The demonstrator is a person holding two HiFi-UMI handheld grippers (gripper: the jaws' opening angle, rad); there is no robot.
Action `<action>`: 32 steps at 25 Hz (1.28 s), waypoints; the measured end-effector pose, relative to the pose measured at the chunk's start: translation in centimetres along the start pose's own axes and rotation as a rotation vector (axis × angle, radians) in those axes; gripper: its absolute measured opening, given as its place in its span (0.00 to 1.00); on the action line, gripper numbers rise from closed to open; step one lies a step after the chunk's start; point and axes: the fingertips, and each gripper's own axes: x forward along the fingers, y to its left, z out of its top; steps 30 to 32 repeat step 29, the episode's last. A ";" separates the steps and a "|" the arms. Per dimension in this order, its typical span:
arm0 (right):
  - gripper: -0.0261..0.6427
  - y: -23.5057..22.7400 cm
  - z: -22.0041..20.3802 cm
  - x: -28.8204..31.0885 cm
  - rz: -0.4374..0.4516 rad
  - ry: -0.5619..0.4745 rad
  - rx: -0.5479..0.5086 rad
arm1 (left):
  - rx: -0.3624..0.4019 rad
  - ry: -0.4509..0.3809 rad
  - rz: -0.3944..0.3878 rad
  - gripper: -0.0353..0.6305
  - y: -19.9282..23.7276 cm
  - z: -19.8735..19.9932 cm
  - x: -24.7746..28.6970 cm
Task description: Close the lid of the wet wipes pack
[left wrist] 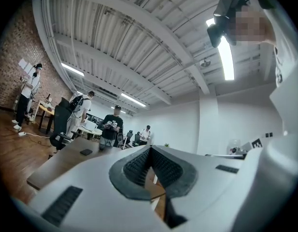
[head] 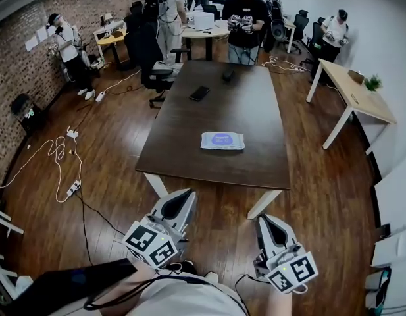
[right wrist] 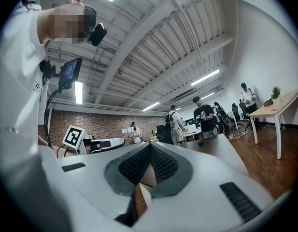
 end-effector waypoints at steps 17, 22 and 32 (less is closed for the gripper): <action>0.05 5.0 1.1 1.0 -0.049 0.010 -0.081 | -0.012 -0.027 -0.055 0.05 2.2 2.4 -3.4; 0.05 5.0 0.7 1.8 -0.055 0.015 -0.080 | -0.016 -0.020 -0.065 0.05 2.7 2.1 -3.3; 0.05 5.1 1.4 2.2 -0.048 0.006 -0.088 | -0.010 -0.021 -0.059 0.05 3.0 2.5 -3.2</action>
